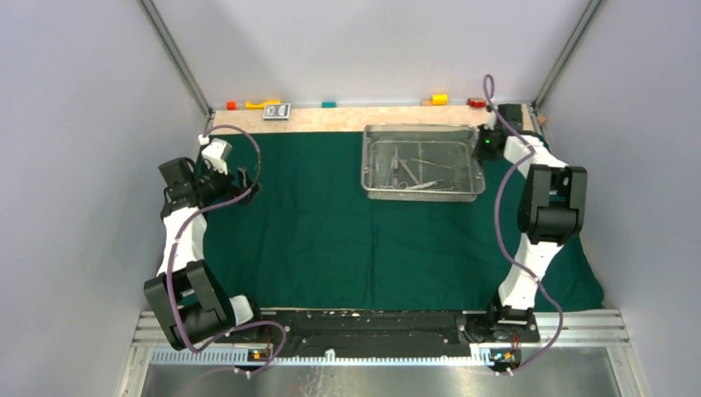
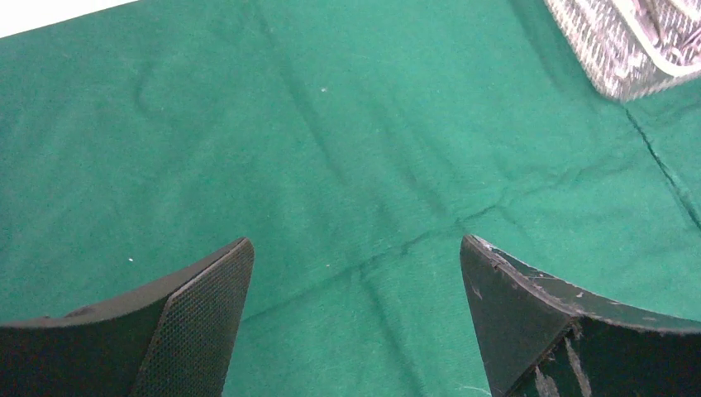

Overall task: Open and lay out the surgical kit
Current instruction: Move the container from the surgical kit.

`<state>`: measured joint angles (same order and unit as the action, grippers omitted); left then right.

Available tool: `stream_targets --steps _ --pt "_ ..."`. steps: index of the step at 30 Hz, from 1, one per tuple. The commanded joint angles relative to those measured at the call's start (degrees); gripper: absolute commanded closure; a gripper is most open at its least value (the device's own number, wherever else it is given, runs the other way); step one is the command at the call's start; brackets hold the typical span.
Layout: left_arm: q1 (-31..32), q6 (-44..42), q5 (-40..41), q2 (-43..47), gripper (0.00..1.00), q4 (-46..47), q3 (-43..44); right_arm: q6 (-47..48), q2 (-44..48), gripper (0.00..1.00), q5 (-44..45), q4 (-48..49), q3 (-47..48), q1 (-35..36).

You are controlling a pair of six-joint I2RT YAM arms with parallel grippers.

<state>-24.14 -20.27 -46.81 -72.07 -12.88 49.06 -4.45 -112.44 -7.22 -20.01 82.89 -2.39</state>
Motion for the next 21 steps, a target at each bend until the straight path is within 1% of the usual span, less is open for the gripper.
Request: stream_targets --steps 1,7,11,21 --pt "1.0 -1.5 0.7 2.0 0.01 1.5 -0.8 2.1 4.3 1.00 0.6 2.3 3.5 -5.1" --pt "1.9 -1.7 1.5 2.2 0.01 1.4 -0.8 10.0 -0.2 1.00 0.1 -0.1 8.0 -8.4" --pt "2.3 -1.7 2.4 2.1 0.01 1.3 -0.7 15.1 -2.2 1.00 -0.3 -1.2 9.8 -8.5" --pt "2.9 -1.7 3.4 1.9 0.01 1.1 -0.2 17.3 -3.7 1.00 -0.6 -0.7 9.7 -8.5"
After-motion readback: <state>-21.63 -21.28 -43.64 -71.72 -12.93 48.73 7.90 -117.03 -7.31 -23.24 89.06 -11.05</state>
